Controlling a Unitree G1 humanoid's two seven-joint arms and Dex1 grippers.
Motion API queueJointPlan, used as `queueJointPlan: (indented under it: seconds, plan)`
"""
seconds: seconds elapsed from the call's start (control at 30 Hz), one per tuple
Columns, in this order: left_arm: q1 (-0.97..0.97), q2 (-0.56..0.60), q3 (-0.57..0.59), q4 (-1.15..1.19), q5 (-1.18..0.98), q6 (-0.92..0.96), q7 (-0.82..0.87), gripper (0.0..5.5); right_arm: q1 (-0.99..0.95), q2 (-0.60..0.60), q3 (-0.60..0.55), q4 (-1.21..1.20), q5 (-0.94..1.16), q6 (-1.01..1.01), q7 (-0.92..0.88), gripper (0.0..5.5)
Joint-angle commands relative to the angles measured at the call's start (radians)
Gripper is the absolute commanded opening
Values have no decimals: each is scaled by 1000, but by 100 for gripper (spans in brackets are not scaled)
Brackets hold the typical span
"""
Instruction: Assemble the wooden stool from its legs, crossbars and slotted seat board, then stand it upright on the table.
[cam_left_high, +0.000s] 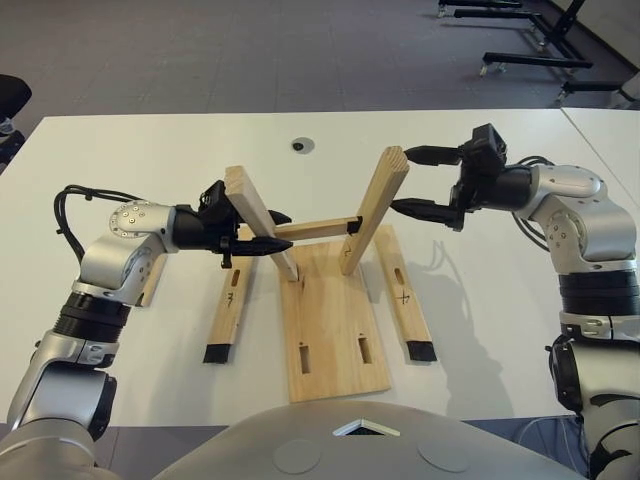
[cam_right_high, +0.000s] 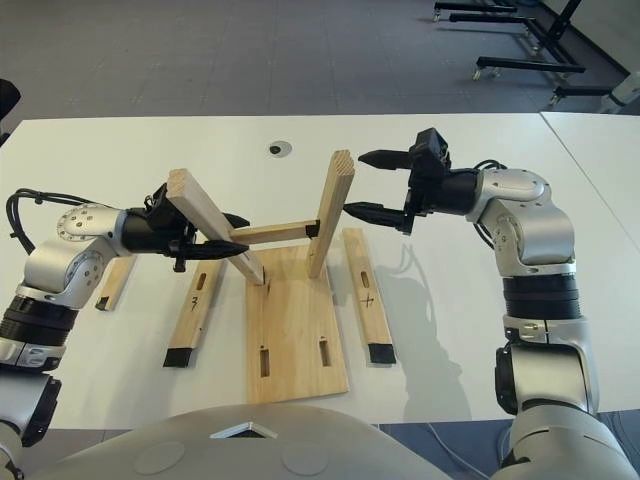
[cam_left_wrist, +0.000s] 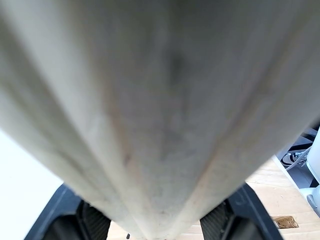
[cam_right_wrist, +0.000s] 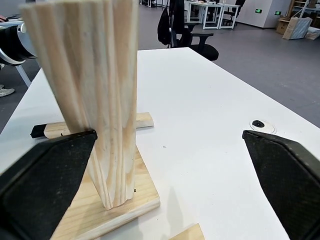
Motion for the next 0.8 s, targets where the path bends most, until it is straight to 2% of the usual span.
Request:
queueJointPlan:
  seconds: [0.03,0.4,0.53,0.57,0.8]
  plan:
    - [71,-37,-150,11,155,46,28,204,-9,95,127,-124,35,7,38,538]
    - [91,-56,-241,37,280,-15,97,204,-23,98,144,-205,36,32,37,538]
    - [103,-58,-232,17,254,-4,97,204,-9,96,156,-214,22,30,34,538]
    - [99,-58,-221,18,248,-7,98,240,-5,95,158,-213,16,26,32,540]
    - [74,-72,-170,48,301,-36,138,355,4,77,160,-190,-36,-18,16,540]
